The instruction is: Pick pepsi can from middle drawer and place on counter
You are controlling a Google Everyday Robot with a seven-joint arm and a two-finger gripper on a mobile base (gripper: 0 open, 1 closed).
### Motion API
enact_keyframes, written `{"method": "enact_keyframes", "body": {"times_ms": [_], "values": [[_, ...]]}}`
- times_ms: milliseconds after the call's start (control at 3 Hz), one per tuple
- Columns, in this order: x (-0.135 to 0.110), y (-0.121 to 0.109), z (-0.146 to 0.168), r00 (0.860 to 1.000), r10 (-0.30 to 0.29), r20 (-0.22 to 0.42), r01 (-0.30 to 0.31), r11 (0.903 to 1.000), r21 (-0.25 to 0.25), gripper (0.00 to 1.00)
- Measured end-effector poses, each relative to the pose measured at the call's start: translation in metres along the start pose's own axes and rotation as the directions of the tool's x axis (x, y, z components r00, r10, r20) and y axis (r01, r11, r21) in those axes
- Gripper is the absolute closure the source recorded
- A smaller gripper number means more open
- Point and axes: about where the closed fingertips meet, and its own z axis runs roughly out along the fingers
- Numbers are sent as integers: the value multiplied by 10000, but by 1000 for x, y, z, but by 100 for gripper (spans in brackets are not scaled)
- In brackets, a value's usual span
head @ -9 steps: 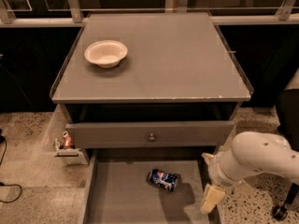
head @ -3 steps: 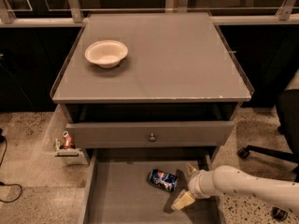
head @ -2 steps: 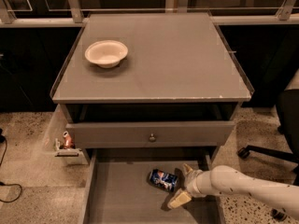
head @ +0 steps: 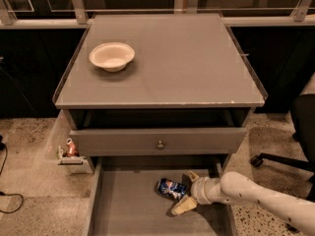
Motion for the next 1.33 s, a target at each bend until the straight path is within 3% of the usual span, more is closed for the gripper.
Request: {"method": "enact_keyframes", "body": {"times_ms": [333,1333], "values": [[0,0,1,10000,13,15,-13,10000,-9,19],[0,0,1,10000,13,15,-13,10000,-11,88]]}}
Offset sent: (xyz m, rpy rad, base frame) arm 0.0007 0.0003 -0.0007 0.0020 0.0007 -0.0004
